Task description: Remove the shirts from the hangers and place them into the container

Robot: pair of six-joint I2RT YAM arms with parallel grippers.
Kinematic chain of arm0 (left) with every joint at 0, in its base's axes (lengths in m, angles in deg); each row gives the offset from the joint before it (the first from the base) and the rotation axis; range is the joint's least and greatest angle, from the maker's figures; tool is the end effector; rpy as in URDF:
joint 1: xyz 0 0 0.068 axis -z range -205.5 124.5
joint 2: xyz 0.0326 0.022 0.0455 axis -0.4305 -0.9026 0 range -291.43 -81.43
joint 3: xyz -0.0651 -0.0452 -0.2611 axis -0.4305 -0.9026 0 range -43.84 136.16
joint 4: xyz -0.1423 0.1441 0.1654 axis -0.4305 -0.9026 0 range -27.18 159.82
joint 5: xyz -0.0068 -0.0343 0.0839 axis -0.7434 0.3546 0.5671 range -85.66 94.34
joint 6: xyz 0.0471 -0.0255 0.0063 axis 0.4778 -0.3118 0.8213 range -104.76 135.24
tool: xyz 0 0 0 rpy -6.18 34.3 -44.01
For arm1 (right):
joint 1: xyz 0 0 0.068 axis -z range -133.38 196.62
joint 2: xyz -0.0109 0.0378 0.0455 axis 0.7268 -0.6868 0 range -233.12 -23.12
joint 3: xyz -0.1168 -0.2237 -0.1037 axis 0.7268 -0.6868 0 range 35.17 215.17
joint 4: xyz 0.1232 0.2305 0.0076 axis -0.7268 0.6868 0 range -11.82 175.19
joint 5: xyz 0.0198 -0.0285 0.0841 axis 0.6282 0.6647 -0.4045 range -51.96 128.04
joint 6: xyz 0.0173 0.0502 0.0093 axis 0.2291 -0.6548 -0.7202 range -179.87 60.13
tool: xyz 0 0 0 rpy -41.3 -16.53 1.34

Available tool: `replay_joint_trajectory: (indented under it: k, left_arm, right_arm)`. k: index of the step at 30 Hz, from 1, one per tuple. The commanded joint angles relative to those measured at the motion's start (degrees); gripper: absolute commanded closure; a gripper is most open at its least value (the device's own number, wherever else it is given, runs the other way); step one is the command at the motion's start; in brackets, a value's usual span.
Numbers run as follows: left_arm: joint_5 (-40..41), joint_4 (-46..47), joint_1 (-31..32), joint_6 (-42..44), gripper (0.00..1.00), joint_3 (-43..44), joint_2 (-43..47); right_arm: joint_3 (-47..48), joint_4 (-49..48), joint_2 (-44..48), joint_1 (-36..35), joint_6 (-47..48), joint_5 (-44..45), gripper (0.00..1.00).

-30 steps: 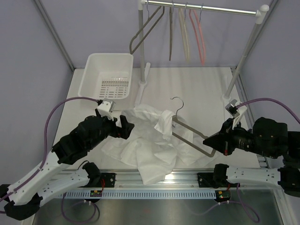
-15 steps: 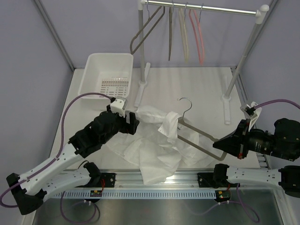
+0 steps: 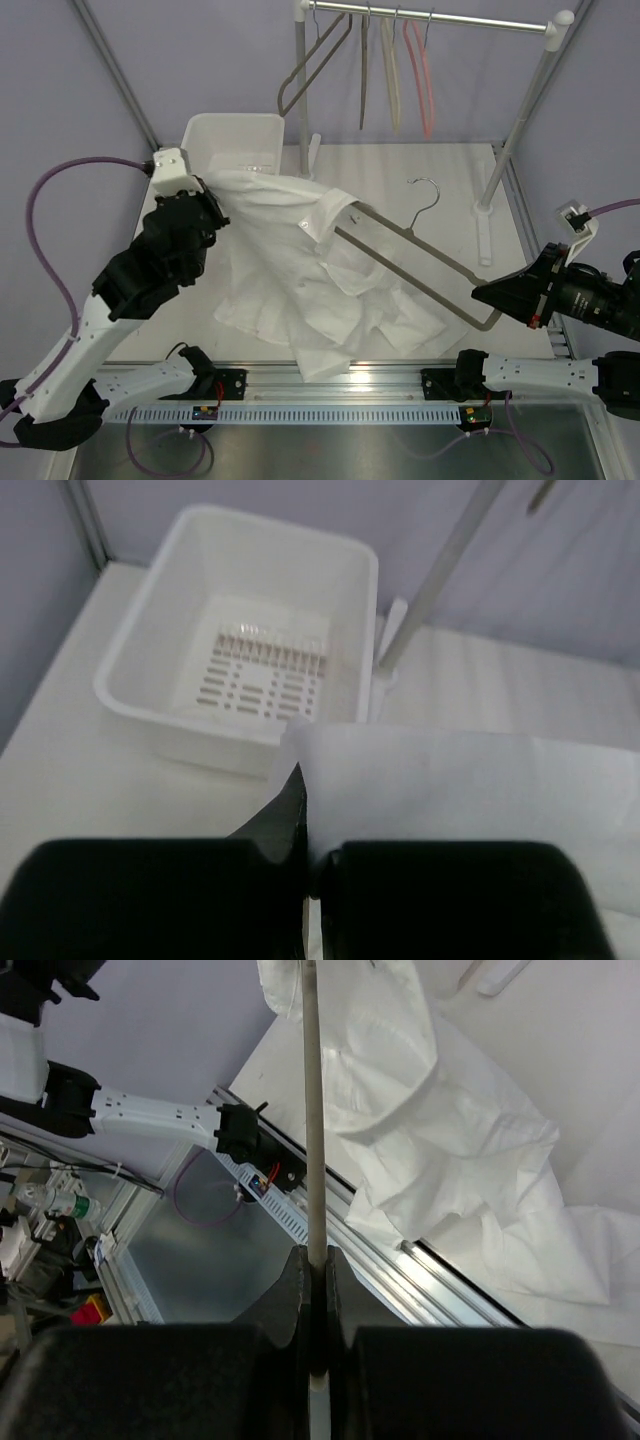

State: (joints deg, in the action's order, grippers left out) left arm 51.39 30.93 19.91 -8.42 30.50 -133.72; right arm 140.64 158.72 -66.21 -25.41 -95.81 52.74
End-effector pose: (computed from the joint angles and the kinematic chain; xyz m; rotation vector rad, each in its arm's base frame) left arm 0.1288 -0.0936 0.4415 -0.2168 1.7573 -0.1049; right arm 0.0058 -0.0118 0.5051 -0.4437 1.9668 1.0243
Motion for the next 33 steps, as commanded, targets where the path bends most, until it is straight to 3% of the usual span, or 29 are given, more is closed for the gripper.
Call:
replay_joint_trajectory:
  k: [1, 4, 11, 18, 23, 33]
  left_arm:
    - [12.81, -1.28, -0.41, 4.22, 1.0, 8.26, -1.06]
    - [11.93, -0.13, -0.41, 6.61, 1.0, 10.29, -0.27]
    - [9.3, -0.13, -0.41, 6.17, 1.0, 9.85, 5.7]
    - [7.45, -0.39, -0.41, 7.14, 1.0, 9.06, 7.56]
    - [4.55, 0.83, -0.41, 5.91, 1.0, 5.73, 8.26]
    - [0.77, 2.42, -0.41, 3.1, 1.0, 0.19, 9.66]
  right_arm:
    - [4.38, 13.07, 0.02, -0.31, -2.9, 6.04, 1.0]
    - [6.32, 13.07, 0.03, 0.05, -3.96, 8.67, 1.0]
    - [3.26, 12.98, -2.17, 1.28, -9.75, 29.56, 1.0]
    - [3.07, 10.96, -2.7, 1.28, -11.69, 41.0, 1.0]
    - [5.62, 8.69, -4.1, 1.19, -8.62, 48.65, 1.0]
    - [10.89, -0.46, -11.92, 1.28, 3.24, 53.59, 1.0]
